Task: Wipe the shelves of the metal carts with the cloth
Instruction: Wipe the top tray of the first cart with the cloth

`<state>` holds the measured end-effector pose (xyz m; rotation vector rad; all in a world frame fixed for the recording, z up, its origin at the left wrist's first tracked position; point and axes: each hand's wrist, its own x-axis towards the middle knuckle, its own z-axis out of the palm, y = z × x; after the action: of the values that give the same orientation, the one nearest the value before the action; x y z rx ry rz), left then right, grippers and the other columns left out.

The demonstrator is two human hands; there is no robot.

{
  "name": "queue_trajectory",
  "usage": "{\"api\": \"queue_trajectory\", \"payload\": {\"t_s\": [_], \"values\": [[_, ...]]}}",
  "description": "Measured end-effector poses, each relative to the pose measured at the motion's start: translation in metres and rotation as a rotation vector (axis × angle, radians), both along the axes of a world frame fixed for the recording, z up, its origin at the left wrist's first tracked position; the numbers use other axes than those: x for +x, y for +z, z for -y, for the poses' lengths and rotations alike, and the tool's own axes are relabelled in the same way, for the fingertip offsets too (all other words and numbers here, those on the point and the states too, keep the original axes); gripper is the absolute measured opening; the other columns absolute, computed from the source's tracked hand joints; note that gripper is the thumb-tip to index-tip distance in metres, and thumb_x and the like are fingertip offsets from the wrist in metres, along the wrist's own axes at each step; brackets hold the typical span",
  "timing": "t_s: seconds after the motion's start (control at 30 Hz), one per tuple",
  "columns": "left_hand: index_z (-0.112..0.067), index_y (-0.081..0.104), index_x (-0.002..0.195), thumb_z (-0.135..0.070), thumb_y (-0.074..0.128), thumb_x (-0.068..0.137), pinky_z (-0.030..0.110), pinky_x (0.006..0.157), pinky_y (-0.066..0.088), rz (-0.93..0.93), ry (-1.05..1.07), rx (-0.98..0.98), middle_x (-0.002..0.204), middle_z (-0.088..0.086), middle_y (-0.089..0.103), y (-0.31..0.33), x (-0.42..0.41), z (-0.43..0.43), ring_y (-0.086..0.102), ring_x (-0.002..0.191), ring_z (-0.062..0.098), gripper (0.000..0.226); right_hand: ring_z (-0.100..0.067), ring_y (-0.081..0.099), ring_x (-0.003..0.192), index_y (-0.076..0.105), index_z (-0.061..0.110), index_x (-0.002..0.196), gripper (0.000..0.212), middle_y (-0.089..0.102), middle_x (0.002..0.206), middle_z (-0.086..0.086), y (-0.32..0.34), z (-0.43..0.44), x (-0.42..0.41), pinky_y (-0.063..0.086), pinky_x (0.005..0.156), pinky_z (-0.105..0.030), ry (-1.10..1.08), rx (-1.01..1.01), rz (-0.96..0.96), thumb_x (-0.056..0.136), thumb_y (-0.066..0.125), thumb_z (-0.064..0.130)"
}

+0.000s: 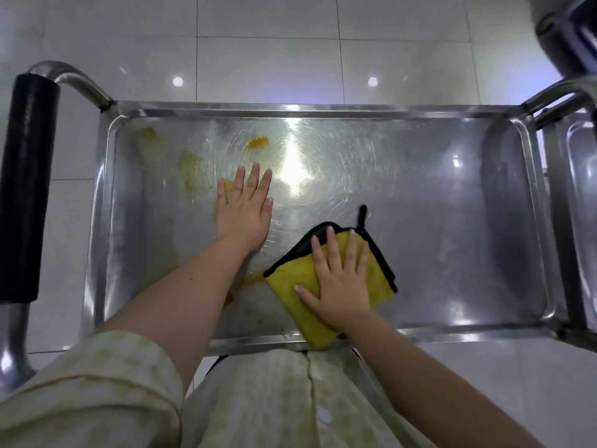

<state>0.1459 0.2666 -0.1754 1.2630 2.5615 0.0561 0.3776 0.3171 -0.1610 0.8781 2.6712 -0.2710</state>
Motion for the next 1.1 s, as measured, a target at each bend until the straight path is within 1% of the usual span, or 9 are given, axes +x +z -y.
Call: {"api": "queue_trajectory", "payload": {"t_s": [0.13, 0.2, 0.3, 0.37, 0.5, 0.67, 0.8, 0.93, 1.1], "values": [[-0.026, 0.006, 0.155, -0.033, 0.023, 0.104, 0.047, 0.118, -0.013, 0.050, 0.018, 0.068, 0.163, 0.001, -0.003, 0.009, -0.004, 0.006, -0.011, 0.149, 0.024, 0.054, -0.040, -0.017, 0.146, 0.001, 0.026, 0.156, 0.087, -0.002, 0.164, -0.007, 0.005, -0.052, -0.014, -0.007, 0.115, -0.063, 0.455, 0.036, -0.030, 0.088, 0.015, 0.079], [-0.026, 0.007, 0.155, -0.032, 0.023, 0.104, 0.047, 0.117, -0.015, 0.033, 0.057, 0.071, 0.163, 0.002, -0.002, 0.012, -0.009, 0.013, -0.011, 0.149, 0.025, 0.054, -0.041, -0.023, 0.144, -0.006, 0.026, 0.155, 0.083, -0.012, 0.163, -0.006, 0.009, -0.036, -0.020, -0.015, 0.113, -0.062, 0.238, 0.031, -0.031, 0.091, 0.013, 0.075], [-0.027, 0.007, 0.155, -0.034, 0.021, 0.104, 0.048, 0.116, -0.014, 0.014, 0.132, 0.040, 0.163, 0.002, -0.002, 0.012, -0.022, 0.028, -0.011, 0.149, 0.025, 0.054, -0.041, -0.034, 0.139, -0.029, 0.021, 0.148, 0.083, -0.034, 0.155, -0.010, 0.006, 0.020, -0.023, -0.026, 0.109, -0.057, -0.366, -0.034, -0.015, 0.091, 0.005, 0.071], [-0.028, 0.009, 0.155, -0.035, 0.020, 0.103, 0.047, 0.115, -0.016, -0.023, 0.181, 0.012, 0.164, 0.002, 0.002, 0.010, -0.034, 0.041, -0.008, 0.149, 0.025, 0.054, -0.041, -0.035, 0.138, -0.034, 0.020, 0.145, 0.082, -0.033, 0.155, -0.011, 0.001, 0.032, -0.023, -0.022, 0.111, -0.059, -0.475, -0.060, 0.023, 0.090, 0.000, 0.070], [-0.029, 0.010, 0.155, -0.038, 0.020, 0.102, 0.052, 0.117, -0.011, -0.039, 0.270, -0.022, 0.163, 0.002, 0.003, 0.006, -0.057, 0.060, -0.005, 0.150, 0.027, 0.055, -0.033, -0.026, 0.144, -0.024, 0.033, 0.149, 0.066, -0.024, 0.160, 0.002, -0.004, -0.028, -0.025, -0.017, 0.115, -0.056, -0.355, -0.003, 0.001, 0.095, 0.000, 0.063], [-0.031, 0.004, 0.155, -0.041, 0.016, 0.101, 0.048, 0.112, -0.022, -0.048, 0.230, -0.023, 0.164, -0.001, -0.001, -0.001, -0.064, 0.057, -0.006, 0.150, 0.024, 0.056, -0.030, -0.012, 0.149, -0.003, 0.040, 0.153, 0.059, -0.005, 0.164, 0.009, -0.001, -0.117, -0.055, -0.007, 0.117, -0.056, -0.406, 0.029, -0.055, 0.100, 0.015, 0.055], [-0.032, 0.003, 0.155, -0.041, 0.015, 0.101, 0.046, 0.112, -0.025, -0.051, 0.235, -0.017, 0.164, -0.002, -0.002, -0.003, -0.070, 0.057, -0.007, 0.150, 0.022, 0.056, -0.035, -0.010, 0.148, -0.002, 0.036, 0.155, 0.060, -0.003, 0.164, 0.007, -0.001, -0.107, -0.140, -0.009, 0.116, -0.058, -0.450, 0.043, -0.058, 0.100, 0.013, 0.055], [-0.032, 0.008, 0.155, -0.039, 0.020, 0.101, 0.050, 0.115, -0.017, -0.045, 0.246, 0.036, 0.163, -0.002, 0.005, -0.005, -0.072, 0.061, -0.002, 0.150, 0.022, 0.055, -0.037, -0.017, 0.146, -0.007, 0.039, 0.153, 0.067, -0.011, 0.162, 0.011, 0.001, -0.049, -0.240, -0.021, 0.109, -0.058, -0.180, -0.033, -0.076, 0.093, 0.007, 0.067], [-0.036, -0.001, 0.154, -0.043, 0.011, 0.100, 0.052, 0.117, -0.014, -0.038, 0.247, 0.024, 0.163, -0.004, -0.003, -0.007, -0.074, 0.062, -0.008, 0.150, 0.020, 0.056, -0.039, -0.017, 0.146, -0.009, 0.047, 0.150, 0.069, -0.009, 0.162, 0.014, -0.002, -0.079, -0.224, -0.017, 0.112, -0.060, -0.055, 0.010, -0.046, 0.088, 0.006, 0.074]]}}
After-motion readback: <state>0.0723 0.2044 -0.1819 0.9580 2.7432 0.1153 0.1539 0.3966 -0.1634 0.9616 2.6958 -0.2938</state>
